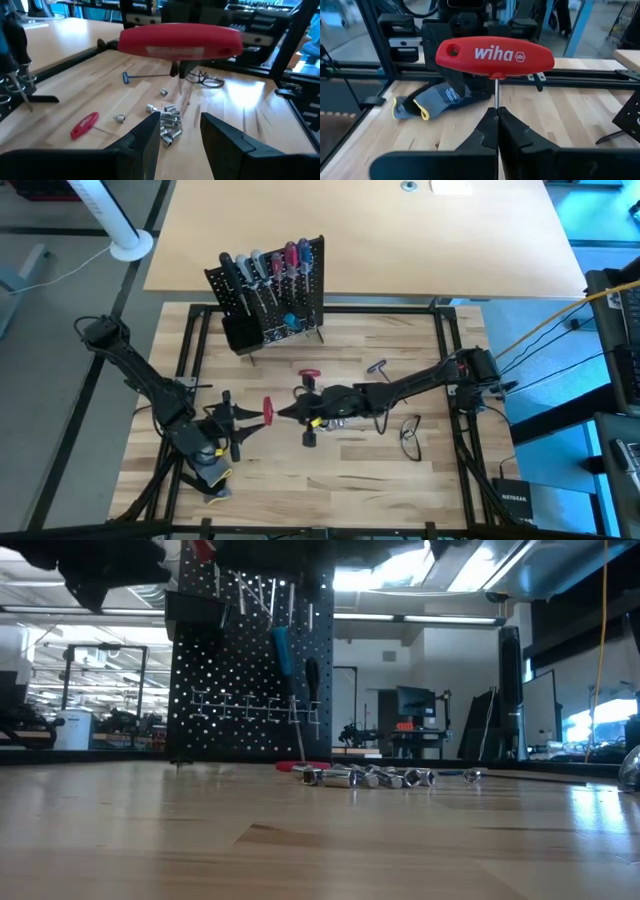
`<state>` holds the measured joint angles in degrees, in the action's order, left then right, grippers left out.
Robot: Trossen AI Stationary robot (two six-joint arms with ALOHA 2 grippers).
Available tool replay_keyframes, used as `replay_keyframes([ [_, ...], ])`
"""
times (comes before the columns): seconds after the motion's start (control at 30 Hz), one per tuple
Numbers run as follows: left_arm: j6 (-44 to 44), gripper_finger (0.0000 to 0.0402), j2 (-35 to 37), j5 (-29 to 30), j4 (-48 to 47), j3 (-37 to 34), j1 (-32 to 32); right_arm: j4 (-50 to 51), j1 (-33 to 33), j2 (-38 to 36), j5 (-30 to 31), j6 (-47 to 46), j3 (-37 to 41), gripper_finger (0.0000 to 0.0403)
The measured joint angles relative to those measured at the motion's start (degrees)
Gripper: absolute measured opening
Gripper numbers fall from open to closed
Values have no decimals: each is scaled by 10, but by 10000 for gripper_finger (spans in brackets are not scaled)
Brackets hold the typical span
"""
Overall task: Hang tools onto peg board
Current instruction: Hang the red allen wrench onto the peg board
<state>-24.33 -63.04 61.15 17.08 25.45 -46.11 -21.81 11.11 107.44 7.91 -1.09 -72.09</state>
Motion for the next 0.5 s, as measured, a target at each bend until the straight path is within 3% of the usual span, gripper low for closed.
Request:
replay_keyframes([
  [0.13, 23, 129, -10, -1, 48, 0, 10, -111, 1, -16, -17, -1, 67, 1],
  [0.3, -20, 129, -24, -1, 66, 0, 44, -235, 1, -17, -51, -17, 119, 1],
  [0.5, -2, 129, -25, -26, 96, 0, 84, -261, 1, -17, -88, -17, 123, 1],
])
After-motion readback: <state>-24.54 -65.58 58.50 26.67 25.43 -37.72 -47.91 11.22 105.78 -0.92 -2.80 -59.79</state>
